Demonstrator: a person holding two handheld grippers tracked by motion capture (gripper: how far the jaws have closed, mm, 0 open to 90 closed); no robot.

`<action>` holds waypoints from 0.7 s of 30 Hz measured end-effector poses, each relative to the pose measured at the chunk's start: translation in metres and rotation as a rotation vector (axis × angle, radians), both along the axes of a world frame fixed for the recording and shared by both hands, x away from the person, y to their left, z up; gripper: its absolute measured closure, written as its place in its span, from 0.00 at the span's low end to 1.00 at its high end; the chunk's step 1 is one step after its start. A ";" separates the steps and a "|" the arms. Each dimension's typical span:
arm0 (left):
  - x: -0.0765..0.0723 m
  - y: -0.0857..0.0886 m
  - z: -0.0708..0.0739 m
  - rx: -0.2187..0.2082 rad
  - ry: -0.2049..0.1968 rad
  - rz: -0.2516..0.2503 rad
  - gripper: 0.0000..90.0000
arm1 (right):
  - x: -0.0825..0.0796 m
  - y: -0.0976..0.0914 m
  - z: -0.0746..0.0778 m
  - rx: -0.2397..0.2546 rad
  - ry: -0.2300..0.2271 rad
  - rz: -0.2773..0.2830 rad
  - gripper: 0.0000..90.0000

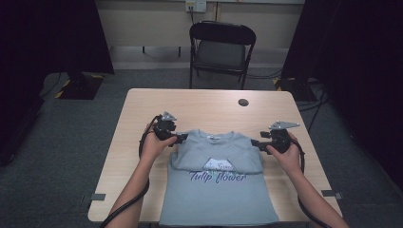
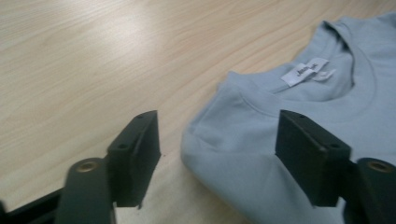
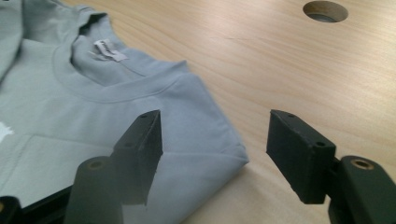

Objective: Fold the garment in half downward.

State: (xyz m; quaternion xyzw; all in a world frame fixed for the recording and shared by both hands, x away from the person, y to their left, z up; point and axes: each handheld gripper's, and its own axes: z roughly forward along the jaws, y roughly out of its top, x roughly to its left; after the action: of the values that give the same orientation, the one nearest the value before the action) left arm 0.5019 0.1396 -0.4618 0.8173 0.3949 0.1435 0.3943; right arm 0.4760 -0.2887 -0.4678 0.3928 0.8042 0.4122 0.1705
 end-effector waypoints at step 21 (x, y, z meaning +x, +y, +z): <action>0.018 -0.019 -0.026 0.089 0.045 -0.059 0.50 | 0.028 0.019 -0.022 -0.066 0.050 0.010 0.54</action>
State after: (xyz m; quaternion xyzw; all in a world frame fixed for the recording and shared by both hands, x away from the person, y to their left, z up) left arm 0.5200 0.1202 -0.4878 0.8483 0.3727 0.1310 0.3527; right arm 0.5041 -0.2692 -0.4895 0.3931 0.8234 0.3761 0.1613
